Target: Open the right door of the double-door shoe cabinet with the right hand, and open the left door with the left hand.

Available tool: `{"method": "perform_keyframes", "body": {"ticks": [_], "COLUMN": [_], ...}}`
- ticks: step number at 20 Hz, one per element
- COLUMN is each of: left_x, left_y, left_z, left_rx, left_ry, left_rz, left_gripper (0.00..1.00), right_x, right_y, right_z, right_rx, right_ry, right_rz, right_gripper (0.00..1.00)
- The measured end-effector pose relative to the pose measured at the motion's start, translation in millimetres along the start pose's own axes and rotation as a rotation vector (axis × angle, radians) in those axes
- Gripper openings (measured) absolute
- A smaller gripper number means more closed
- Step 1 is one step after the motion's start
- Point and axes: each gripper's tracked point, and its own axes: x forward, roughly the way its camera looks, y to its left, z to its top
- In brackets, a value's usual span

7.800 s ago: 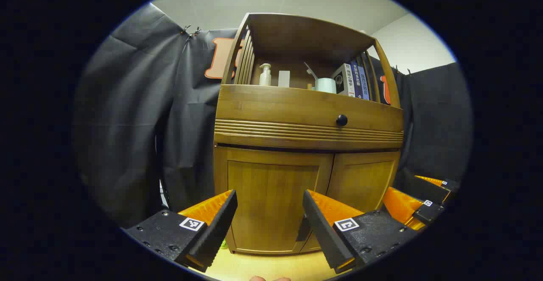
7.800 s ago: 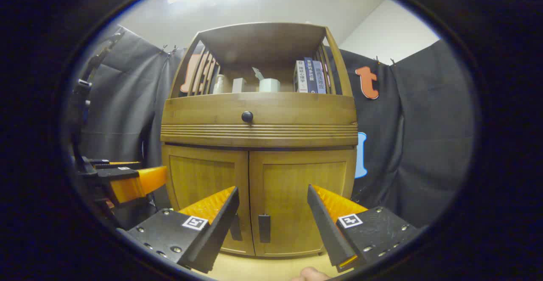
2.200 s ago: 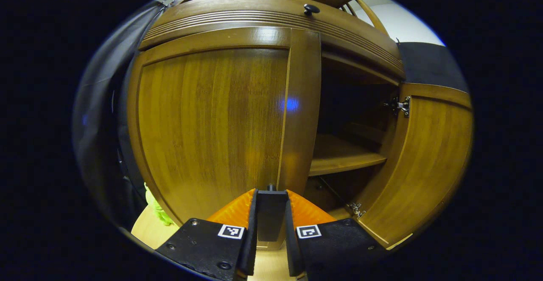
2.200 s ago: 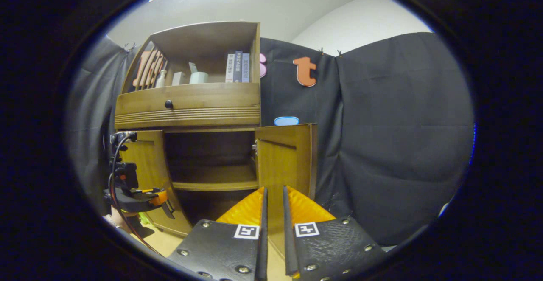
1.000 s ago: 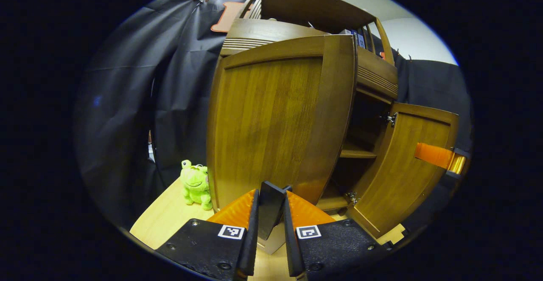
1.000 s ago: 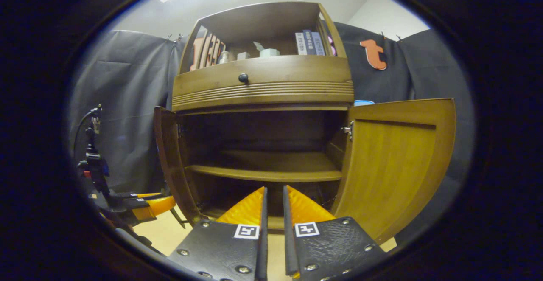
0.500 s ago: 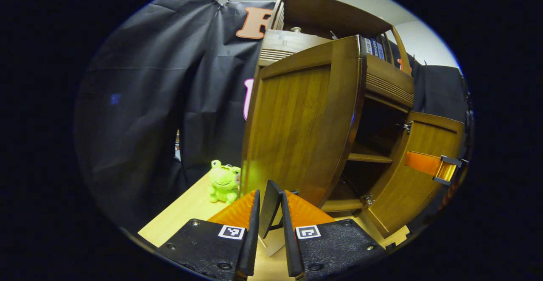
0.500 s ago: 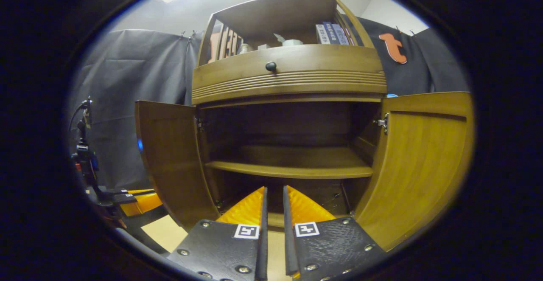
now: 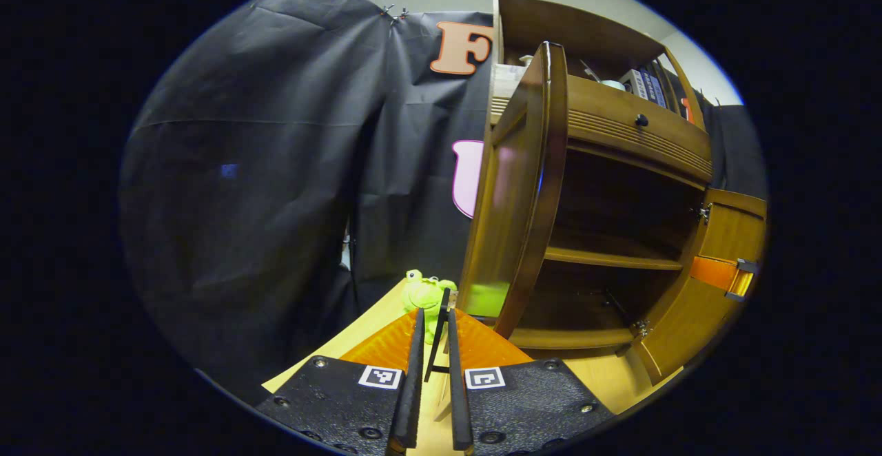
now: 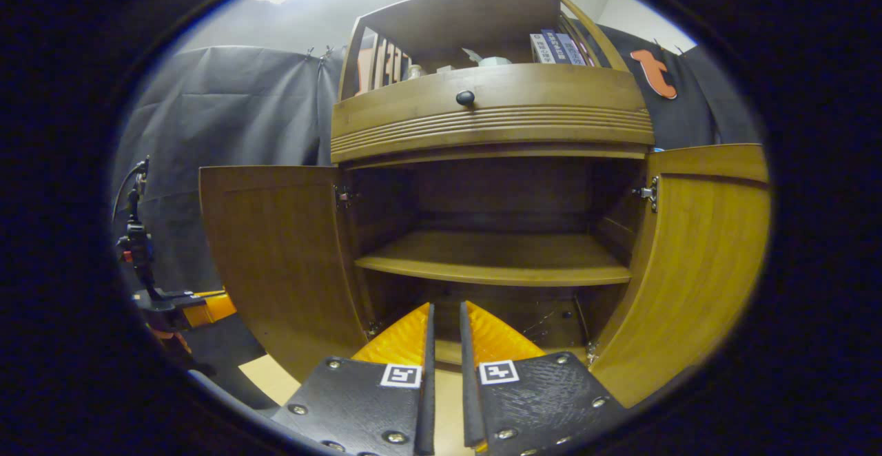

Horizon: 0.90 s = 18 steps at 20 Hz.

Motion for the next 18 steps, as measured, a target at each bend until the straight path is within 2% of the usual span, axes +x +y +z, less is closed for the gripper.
{"method": "perform_keyframes", "body": {"ticks": [8,18], "left_x": [-9.3,-14.2], "left_y": [31.6,29.3], "left_z": [14.1,16.0], "left_rx": [0.008,-0.011], "left_ry": [-0.031,-0.035], "left_rz": [0.089,0.089], "left_gripper": [0.2,0.2], "right_x": [-1.5,-3.3], "right_y": [5.3,5.0], "right_z": [-2.0,-1.3], "right_rx": [0.01,0.009], "right_ry": [0.008,0.003], "right_rz": [0.021,0.016], "right_gripper": [0.16,0.17]}}
